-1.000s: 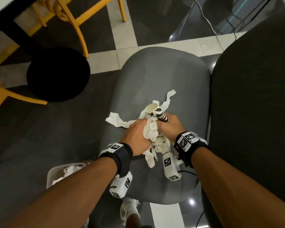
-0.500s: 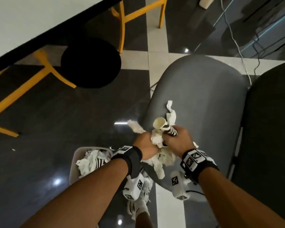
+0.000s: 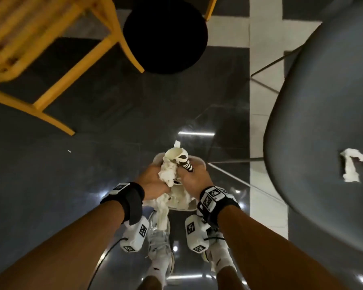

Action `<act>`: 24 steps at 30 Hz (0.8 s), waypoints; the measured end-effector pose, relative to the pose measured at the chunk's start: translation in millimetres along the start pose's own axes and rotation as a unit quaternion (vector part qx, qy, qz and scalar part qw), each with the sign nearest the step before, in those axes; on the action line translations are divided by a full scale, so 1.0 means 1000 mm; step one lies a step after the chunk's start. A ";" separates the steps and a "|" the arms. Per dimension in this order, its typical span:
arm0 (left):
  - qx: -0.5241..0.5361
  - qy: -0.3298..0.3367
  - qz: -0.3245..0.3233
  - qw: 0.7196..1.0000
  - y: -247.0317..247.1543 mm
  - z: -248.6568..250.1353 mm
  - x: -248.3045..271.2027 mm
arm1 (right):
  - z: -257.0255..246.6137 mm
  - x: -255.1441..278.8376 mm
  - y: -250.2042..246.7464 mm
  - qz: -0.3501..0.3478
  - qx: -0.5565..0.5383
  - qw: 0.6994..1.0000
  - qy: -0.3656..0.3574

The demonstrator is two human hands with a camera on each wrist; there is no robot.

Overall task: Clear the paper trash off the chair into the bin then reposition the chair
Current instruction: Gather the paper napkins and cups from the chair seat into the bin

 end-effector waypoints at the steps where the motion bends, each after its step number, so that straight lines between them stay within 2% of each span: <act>1: -0.015 0.006 0.009 1.000 0.003 -0.021 -0.010 | 0.018 -0.015 0.018 -0.001 -0.005 1.000 0.008; 4: -0.052 0.008 0.020 0.998 0.030 -0.072 -0.038 | 0.073 -0.060 0.056 -0.002 0.022 0.999 0.028; 6: -0.060 0.025 0.036 0.997 0.057 -0.095 -0.062 | 0.100 -0.088 0.064 0.027 0.070 0.997 0.033; 8: -0.131 0.028 0.046 0.990 0.080 -0.112 -0.083 | 0.127 -0.114 0.068 0.039 0.125 0.987 0.091; 10: -0.204 -0.021 0.034 0.978 0.100 -0.135 -0.098 | 0.144 -0.134 0.075 0.023 0.210 0.967 0.142; 14: -0.252 -0.082 0.026 0.964 0.107 -0.163 -0.118 | 0.138 -0.162 0.082 -0.017 0.294 0.942 0.160; 18: -0.259 -0.073 0.027 0.963 0.101 -0.154 -0.104 | 0.135 -0.152 0.078 -0.061 0.308 0.935 0.162; 24: -0.259 -0.060 0.017 0.964 0.074 -0.104 -0.068 | 0.085 -0.087 0.034 0.013 0.229 0.967 0.110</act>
Point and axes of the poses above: each hand's wrist, its own x-axis away from the middle knuckle, its own y-axis out of the palm, z = x × y, the point moved 10 cm from there along -x, towards the middle knuckle, and after that the axes turned 9 degrees about y, right-handed, at the moved point
